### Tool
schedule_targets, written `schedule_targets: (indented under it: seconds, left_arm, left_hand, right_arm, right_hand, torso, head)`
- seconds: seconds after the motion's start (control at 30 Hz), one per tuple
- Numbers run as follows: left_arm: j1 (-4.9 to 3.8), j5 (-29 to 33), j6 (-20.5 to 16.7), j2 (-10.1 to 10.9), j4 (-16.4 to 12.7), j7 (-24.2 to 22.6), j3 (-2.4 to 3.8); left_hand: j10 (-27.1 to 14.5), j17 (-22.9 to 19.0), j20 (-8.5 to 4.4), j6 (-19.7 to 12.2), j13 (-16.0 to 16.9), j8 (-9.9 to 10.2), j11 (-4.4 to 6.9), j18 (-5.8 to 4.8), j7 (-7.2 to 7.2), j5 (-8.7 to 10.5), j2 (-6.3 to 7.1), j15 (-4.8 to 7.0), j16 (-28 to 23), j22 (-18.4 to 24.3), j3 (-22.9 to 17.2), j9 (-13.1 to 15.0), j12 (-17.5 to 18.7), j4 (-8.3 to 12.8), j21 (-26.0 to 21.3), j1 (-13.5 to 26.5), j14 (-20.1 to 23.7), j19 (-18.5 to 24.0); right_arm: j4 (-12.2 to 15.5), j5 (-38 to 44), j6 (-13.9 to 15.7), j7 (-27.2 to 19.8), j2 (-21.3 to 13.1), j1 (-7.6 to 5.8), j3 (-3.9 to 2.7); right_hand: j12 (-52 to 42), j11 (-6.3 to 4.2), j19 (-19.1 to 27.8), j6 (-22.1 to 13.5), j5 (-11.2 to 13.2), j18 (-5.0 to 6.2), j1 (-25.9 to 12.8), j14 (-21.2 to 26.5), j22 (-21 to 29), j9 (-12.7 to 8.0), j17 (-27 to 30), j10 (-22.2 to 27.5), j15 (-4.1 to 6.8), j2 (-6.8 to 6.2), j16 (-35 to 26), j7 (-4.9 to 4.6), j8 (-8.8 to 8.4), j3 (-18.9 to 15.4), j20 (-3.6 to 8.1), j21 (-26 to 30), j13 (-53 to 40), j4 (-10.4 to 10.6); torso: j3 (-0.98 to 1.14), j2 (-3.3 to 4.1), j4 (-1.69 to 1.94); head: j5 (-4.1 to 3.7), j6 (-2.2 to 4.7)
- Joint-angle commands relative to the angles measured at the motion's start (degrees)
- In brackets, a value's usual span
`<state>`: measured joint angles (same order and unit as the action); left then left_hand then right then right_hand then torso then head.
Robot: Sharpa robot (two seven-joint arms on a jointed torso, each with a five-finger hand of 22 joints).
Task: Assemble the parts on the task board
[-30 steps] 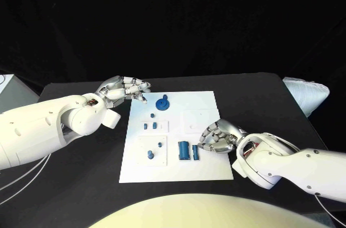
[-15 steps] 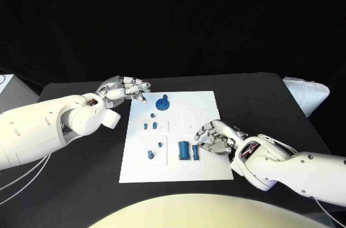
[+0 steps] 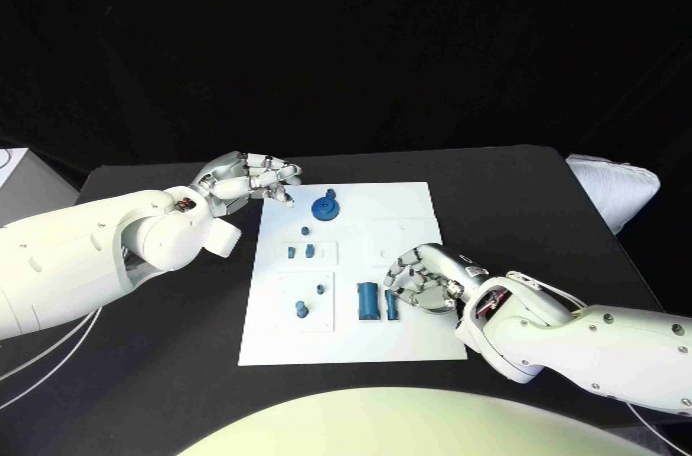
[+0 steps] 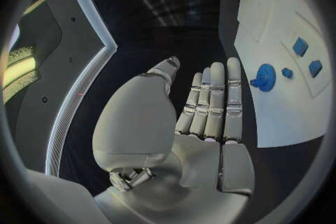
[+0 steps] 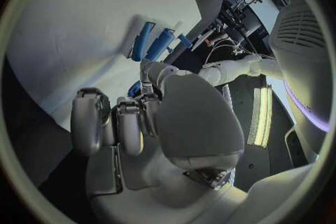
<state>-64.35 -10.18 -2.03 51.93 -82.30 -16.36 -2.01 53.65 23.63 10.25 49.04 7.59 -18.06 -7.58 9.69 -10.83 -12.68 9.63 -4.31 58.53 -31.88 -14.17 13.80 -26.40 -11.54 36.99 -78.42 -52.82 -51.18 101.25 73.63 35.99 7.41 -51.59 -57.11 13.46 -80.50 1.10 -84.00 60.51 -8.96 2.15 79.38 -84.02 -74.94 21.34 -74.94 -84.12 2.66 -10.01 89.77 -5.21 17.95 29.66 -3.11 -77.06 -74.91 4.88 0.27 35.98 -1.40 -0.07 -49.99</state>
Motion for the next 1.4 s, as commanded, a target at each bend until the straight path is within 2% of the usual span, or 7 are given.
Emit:
schedule_targets:
  seconds: [0.03, 0.43, 0.8, 0.93, 1.27, 1.37, 1.4]
  left_arm:
    - [-0.01, -0.05, 0.95, -0.04, -0.13, -0.42, 0.04]
    - [-0.01, -0.05, 1.00, 0.01, -0.11, -0.32, 0.04]
    - [-0.01, -0.05, 1.01, 0.00, -0.06, -0.28, 0.04]
    - [-0.01, -0.05, 1.03, -0.03, -0.03, -0.26, 0.04]
    - [-0.01, -0.05, 1.12, -0.08, 0.00, -0.24, 0.04]
    - [0.00, -0.05, 1.12, -0.10, 0.02, -0.26, 0.04]
    - [0.00, -0.05, 1.13, -0.13, 0.04, -0.30, 0.04]
  left_hand:
    - [-0.46, -0.07, 0.12, 0.47, -0.07, -0.30, -0.03, 0.72, 0.05, -0.12, -0.23, -0.02, 0.29, 0.09, 0.11, -0.09, -0.17, -0.29, -0.19, -0.45, 0.23, -0.39]
    - [-0.47, -0.08, 0.12, 0.49, -0.08, -0.29, -0.03, 0.72, 0.04, -0.15, -0.44, -0.01, 0.30, 0.10, -0.03, -0.12, -0.18, -0.40, -0.22, -0.55, 0.23, -0.41]
    - [-0.47, -0.08, 0.12, 0.49, -0.08, -0.29, -0.03, 0.72, 0.04, -0.15, -0.44, -0.01, 0.30, 0.10, -0.03, -0.12, -0.18, -0.40, -0.22, -0.55, 0.23, -0.41]
    - [-0.47, -0.08, 0.12, 0.49, -0.08, -0.29, -0.03, 0.72, 0.04, -0.15, -0.44, -0.01, 0.30, 0.10, -0.03, -0.12, -0.18, -0.40, -0.22, -0.55, 0.23, -0.41]
    - [-0.47, -0.08, 0.12, 0.49, -0.08, -0.29, -0.03, 0.72, 0.04, -0.15, -0.44, -0.01, 0.30, 0.10, -0.03, -0.12, -0.18, -0.40, -0.22, -0.55, 0.23, -0.41]
    - [-0.47, -0.08, 0.12, 0.49, -0.08, -0.29, -0.03, 0.72, 0.04, -0.15, -0.44, -0.01, 0.30, 0.10, -0.03, -0.12, -0.18, -0.40, -0.22, -0.55, 0.23, -0.41]
    - [-0.47, -0.08, 0.12, 0.49, -0.08, -0.29, -0.03, 0.72, 0.04, -0.15, -0.44, -0.01, 0.30, 0.10, -0.03, -0.12, -0.18, -0.40, -0.22, -0.55, 0.23, -0.41]
  right_arm:
    - [-0.28, 1.61, -0.54, 1.65, 0.21, 0.09, 0.01]
    - [-0.38, 2.01, -2.20, 2.84, 0.60, 0.43, 0.01]
    - [-0.73, 3.40, -3.63, 4.13, 0.61, 0.54, 0.01]
    - [-0.96, 3.76, -3.61, 4.21, 0.67, 0.58, 0.01]
    - [-1.54, 4.00, -1.63, 3.43, 0.94, 0.67, 0.00]
    - [-1.40, 3.47, 0.40, 2.19, 0.78, 0.67, 0.00]
    - [-1.26, 2.37, 2.12, 0.59, 0.55, 0.67, 0.00]
  right_hand:
    - [-0.28, -0.42, -3.25, 0.54, 0.30, 0.11, -0.57, -5.98, -12.06, 0.01, -15.06, -2.13, 0.43, 0.24, 0.23, 0.03, 0.19, 0.21, 0.16, -0.35, -10.96, 0.11]
    - [-1.05, -1.22, -3.52, 1.56, -0.11, -0.05, -1.34, -5.98, -12.29, 0.55, -15.06, -2.57, 1.04, 0.85, 0.23, 1.02, 1.33, 0.18, 0.62, -1.36, -11.26, -0.14]
    - [-1.75, -1.58, -3.71, 1.66, -0.17, -0.20, -1.14, -5.98, -12.48, 1.08, -15.06, -2.95, 1.37, 1.41, 0.23, 1.35, 2.19, 0.50, 0.94, -2.17, -11.54, -0.81]
    - [-1.66, -1.55, -3.71, 1.08, 1.25, -0.20, -1.27, -5.98, -12.48, 1.56, -15.06, -2.99, 1.40, 1.86, 0.23, 1.29, 2.82, 1.04, 1.06, -2.16, -11.47, -1.35]
    - [-1.40, -1.53, -3.71, 0.52, 2.71, -0.21, -1.50, -5.98, -12.47, 1.96, -15.06, -2.94, 1.42, 2.18, 0.23, 1.25, 3.36, 1.58, 1.10, -2.16, -11.35, -1.78]
    - [-1.28, -1.51, -3.66, 0.45, 2.66, -0.17, -1.57, -5.98, -12.42, 2.00, -15.06, -2.89, 1.43, 2.06, 0.23, 1.24, 3.40, 1.56, 1.11, -1.94, -11.29, -1.84]
    - [-1.22, -1.48, -3.64, 0.32, 2.29, -0.15, -1.66, -5.98, -12.40, 2.07, -15.06, -2.86, 1.45, 1.95, 0.23, 1.19, 3.50, 1.62, 1.13, -1.87, -11.26, -1.96]
  torso:
    - [-0.02, -0.03, -0.03]
    - [-0.01, -0.04, -0.07]
    - [0.00, -0.03, -0.05]
    - [0.01, -0.04, -0.04]
    - [0.04, 0.02, 0.00]
    - [0.01, -0.04, -0.05]
    - [0.01, -0.05, -0.06]
  head:
    - [0.07, -0.01]
    - [0.10, -0.01]
    - [0.04, -0.01]
    - [0.04, -0.01]
    - [0.07, -0.01]
    - [0.07, -0.01]
    - [0.07, -0.01]
